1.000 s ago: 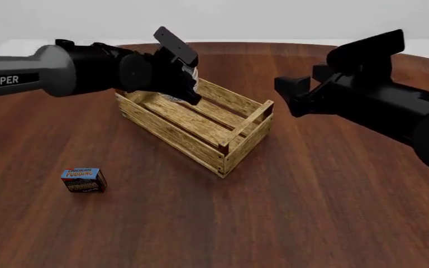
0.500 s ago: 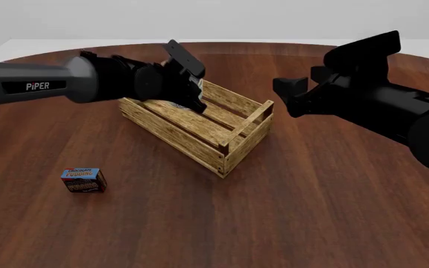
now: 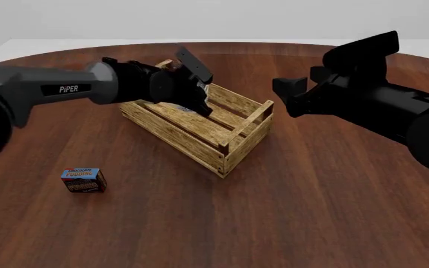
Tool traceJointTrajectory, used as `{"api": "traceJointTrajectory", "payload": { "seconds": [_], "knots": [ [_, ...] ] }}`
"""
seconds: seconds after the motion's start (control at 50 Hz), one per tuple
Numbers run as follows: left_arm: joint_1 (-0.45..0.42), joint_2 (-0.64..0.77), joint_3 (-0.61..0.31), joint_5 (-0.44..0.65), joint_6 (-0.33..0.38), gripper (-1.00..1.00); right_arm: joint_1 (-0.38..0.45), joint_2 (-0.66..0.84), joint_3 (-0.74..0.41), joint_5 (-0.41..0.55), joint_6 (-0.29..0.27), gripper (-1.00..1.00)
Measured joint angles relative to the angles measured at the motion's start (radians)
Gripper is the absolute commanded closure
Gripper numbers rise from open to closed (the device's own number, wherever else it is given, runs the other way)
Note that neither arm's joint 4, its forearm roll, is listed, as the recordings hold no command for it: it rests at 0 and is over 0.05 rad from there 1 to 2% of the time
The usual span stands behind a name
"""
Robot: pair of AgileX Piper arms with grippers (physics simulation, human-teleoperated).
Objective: Stack the right bowl on the left bowl and place them in the tray.
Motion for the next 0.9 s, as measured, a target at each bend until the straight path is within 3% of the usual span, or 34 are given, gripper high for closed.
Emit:
{"api": "traceJointTrajectory", "payload": {
  "seconds": [0.42,0.9],
  "knots": [
    [-0.001,0.092,-0.094,0.032,0.009,1.00,-0.004,-0.002,-0.003,0.004,0.005,-1.00],
    [-0.010,0.134,-0.105,0.034,0.007,1.00,-0.004,-0.001,0.003,-0.004,0.007,-1.00]
  ]
}}
